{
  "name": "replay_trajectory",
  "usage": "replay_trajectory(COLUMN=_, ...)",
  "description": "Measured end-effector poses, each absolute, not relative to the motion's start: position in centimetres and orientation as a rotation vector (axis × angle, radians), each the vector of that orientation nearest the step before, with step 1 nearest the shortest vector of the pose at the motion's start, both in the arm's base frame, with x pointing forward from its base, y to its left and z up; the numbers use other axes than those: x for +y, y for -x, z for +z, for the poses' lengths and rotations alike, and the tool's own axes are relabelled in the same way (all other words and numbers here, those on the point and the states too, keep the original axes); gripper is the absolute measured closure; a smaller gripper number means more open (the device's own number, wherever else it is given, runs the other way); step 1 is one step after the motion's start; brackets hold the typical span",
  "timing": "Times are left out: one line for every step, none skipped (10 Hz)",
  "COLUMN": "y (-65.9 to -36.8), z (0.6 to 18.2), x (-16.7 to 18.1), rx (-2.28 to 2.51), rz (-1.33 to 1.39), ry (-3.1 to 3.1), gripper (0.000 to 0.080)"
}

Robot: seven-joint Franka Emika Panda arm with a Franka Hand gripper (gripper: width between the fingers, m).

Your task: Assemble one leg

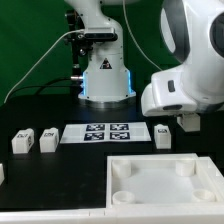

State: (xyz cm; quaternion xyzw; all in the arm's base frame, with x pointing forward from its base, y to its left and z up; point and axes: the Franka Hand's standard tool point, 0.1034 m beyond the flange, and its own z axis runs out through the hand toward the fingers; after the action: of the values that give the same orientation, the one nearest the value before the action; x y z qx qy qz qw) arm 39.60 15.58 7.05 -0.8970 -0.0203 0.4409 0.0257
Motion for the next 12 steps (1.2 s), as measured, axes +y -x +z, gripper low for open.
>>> replay_trajectory(y=-40.4, z=8.3, x=14.7, rx=-0.073, rz=1.333, ry=2.772, gripper=0.0511)
replay_trajectory(y=-42.2, z=9.4, x=14.3, rx=-0.088, rz=1.203, ry=2.820, gripper=0.0511)
replay_trajectory(y=-43.9, z=10.9, x=13.8, rx=-0.119, rz=1.047, ry=2.869, gripper=0.0511)
replay_trajectory(y=-45.6, z=11.9, x=13.3, rx=-0.181, rz=0.810, ry=2.941, gripper=0.0511)
replay_trajectory(y=-46.2, z=12.5, x=13.1, rx=-0.174, rz=0.642, ry=2.981, gripper=0.0511)
replay_trajectory(y=-46.3, z=12.3, x=13.1, rx=-0.169, rz=0.475, ry=3.014, gripper=0.0511)
replay_trajectory(y=-46.0, z=12.1, x=12.9, rx=-0.167, rz=0.404, ry=3.027, gripper=0.0511)
replay_trajectory(y=-47.1, z=12.1, x=12.8, rx=-0.157, rz=0.198, ry=3.043, gripper=0.0511)
replay_trajectory(y=-48.2, z=12.3, x=12.0, rx=-0.209, rz=0.072, ry=3.048, gripper=0.0511)
replay_trajectory(y=-51.1, z=14.1, x=10.9, rx=-0.218, rz=-0.015, ry=3.043, gripper=0.0511)
replay_trajectory(y=-54.1, z=16.2, x=10.7, rx=-0.200, rz=-0.145, ry=3.029, gripper=0.0511)
replay_trajectory(y=-56.6, z=17.1, x=10.7, rx=-0.206, rz=-0.347, ry=3.010, gripper=0.0511)
